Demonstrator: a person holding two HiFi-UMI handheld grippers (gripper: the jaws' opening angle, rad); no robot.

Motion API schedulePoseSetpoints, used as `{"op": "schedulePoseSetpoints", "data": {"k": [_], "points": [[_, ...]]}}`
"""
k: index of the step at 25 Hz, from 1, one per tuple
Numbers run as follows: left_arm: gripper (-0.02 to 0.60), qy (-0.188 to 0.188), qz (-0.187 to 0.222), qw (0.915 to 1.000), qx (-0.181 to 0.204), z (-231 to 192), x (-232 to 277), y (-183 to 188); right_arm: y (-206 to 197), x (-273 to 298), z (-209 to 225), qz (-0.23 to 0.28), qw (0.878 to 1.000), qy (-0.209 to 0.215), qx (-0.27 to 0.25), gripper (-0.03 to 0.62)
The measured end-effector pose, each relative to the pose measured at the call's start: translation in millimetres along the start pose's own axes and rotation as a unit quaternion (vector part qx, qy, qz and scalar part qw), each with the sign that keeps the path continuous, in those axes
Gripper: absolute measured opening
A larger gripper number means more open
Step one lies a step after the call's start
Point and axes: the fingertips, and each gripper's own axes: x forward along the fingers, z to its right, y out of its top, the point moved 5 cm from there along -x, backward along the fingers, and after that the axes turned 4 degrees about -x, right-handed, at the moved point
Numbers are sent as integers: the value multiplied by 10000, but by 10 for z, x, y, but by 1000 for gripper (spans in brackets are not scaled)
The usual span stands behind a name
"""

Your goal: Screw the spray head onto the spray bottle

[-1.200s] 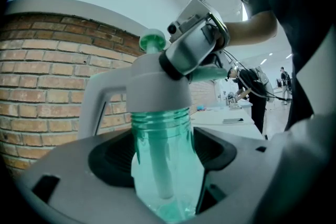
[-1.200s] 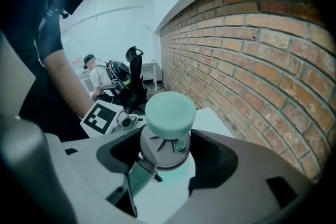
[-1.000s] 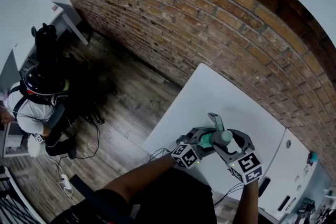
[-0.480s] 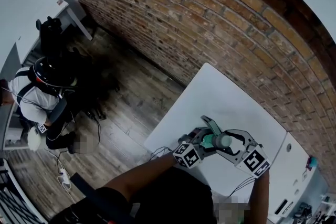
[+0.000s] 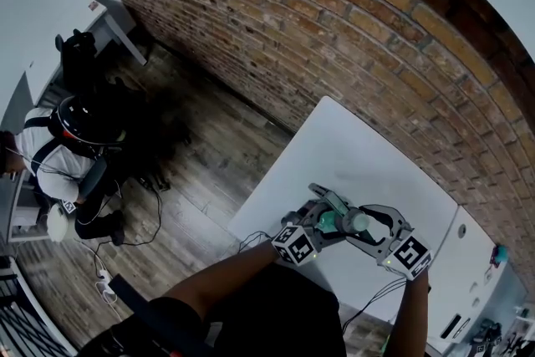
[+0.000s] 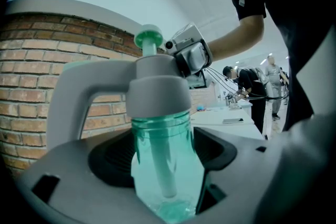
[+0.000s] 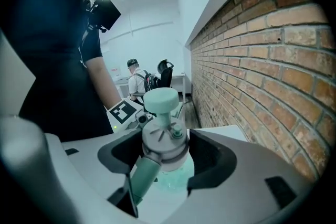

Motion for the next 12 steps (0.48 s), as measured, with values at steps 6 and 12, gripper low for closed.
{"op": "schedulePoseSetpoints", "data": {"k": [6,12], "points": [[324,-29,-39,10000,34,22,28,-45,10,-97,-5,314,9980,-478,286,284],[324,-33,-50,10000,49,9,12,-7,134,-79,-99,350,9923,-1093,466,285]]}}
